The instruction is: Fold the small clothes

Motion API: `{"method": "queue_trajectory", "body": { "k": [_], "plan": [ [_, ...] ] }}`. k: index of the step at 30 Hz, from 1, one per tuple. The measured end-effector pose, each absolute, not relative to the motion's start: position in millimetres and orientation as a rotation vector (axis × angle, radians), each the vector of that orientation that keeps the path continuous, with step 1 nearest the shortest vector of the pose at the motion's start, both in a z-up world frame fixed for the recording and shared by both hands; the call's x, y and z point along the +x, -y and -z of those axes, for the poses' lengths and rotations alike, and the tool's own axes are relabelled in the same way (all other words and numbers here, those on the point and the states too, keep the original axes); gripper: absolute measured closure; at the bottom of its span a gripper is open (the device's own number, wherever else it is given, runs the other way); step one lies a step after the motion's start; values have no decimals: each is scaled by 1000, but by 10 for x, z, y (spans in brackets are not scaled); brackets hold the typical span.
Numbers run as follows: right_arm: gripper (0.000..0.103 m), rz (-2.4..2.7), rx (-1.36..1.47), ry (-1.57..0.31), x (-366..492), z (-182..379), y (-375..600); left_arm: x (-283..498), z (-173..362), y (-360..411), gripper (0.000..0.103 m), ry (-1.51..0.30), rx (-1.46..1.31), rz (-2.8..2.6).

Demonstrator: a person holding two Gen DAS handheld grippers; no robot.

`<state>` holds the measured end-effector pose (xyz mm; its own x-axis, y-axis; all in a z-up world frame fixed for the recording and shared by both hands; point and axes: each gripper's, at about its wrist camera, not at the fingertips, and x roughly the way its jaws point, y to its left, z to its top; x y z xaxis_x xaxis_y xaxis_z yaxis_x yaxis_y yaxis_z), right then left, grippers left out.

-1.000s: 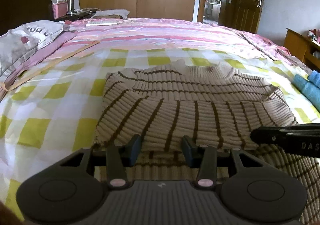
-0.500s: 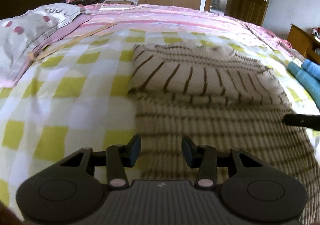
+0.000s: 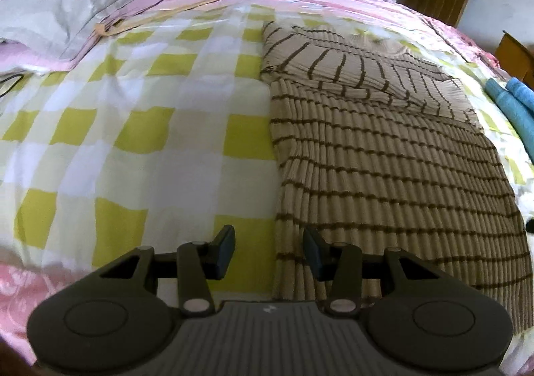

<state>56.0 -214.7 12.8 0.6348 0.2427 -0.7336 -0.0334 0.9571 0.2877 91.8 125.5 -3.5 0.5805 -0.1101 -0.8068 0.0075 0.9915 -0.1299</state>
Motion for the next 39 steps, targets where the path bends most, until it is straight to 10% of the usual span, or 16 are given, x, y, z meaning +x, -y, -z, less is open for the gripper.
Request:
{"method": "queue_trajectory", "body": {
  "k": [39],
  "plan": [
    [70, -198, 454, -1010, 61, 176, 2330, 663, 55, -1156, 56, -1080, -148, 140]
  ]
}}
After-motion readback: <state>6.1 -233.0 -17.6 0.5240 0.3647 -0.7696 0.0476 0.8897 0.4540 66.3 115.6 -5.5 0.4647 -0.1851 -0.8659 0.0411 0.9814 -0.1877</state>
